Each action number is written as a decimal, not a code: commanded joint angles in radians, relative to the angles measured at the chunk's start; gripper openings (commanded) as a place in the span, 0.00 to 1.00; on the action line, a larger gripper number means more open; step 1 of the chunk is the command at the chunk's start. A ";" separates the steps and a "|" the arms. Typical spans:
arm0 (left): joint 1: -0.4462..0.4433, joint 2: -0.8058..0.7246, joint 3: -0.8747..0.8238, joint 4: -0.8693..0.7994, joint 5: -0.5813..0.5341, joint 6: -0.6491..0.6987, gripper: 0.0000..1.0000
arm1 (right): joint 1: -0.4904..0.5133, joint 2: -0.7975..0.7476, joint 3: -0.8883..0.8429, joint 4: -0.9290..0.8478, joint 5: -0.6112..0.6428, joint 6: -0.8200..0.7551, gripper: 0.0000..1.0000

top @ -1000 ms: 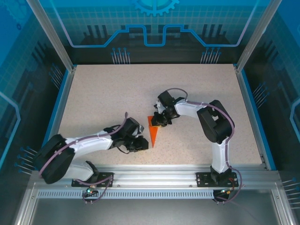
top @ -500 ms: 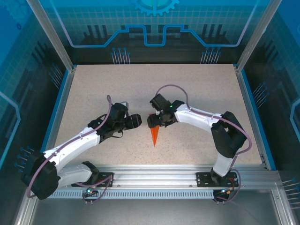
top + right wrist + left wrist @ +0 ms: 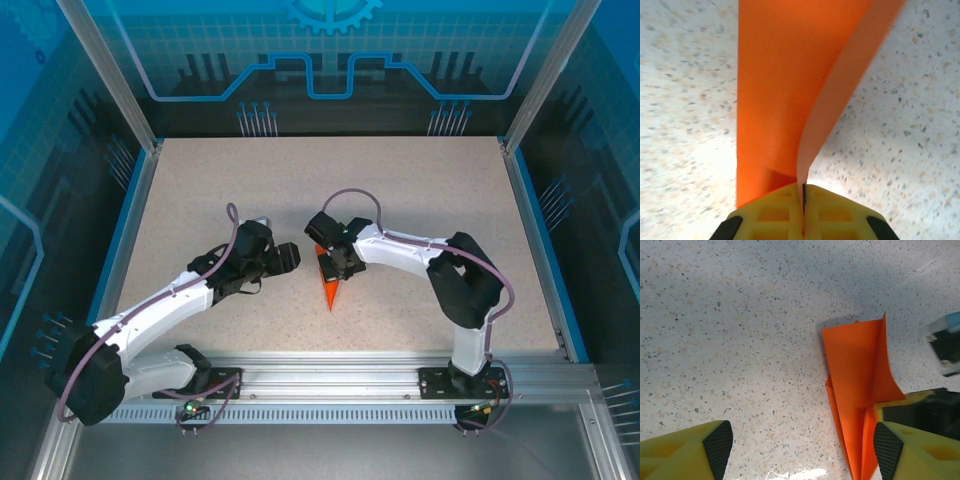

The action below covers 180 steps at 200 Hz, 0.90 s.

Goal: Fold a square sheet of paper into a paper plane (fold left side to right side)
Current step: Turn over the paper plane at the center of the table.

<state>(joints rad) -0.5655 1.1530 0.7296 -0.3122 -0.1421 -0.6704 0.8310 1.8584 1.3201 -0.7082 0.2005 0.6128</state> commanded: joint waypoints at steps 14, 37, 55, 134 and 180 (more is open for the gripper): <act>0.007 -0.029 0.011 -0.049 -0.050 0.005 0.79 | 0.008 -0.161 -0.073 0.108 -0.133 -0.021 0.00; 0.008 -0.056 0.003 -0.054 -0.070 -0.006 0.80 | -0.036 -0.232 -0.212 0.313 -0.303 0.007 0.00; 0.008 -0.070 -0.005 -0.053 -0.077 -0.013 0.80 | -0.090 -0.226 -0.310 0.434 -0.405 0.053 0.00; 0.008 -0.073 0.006 -0.070 -0.066 -0.008 0.83 | -0.196 -0.158 -0.435 0.462 -0.362 0.039 0.12; 0.007 -0.070 0.005 -0.068 -0.067 -0.009 0.84 | -0.195 -0.185 -0.411 0.336 -0.274 0.003 0.27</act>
<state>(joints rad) -0.5655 1.0946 0.7296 -0.3622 -0.1909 -0.6785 0.6453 1.7103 0.8921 -0.2642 -0.1440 0.6456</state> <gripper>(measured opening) 0.836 0.248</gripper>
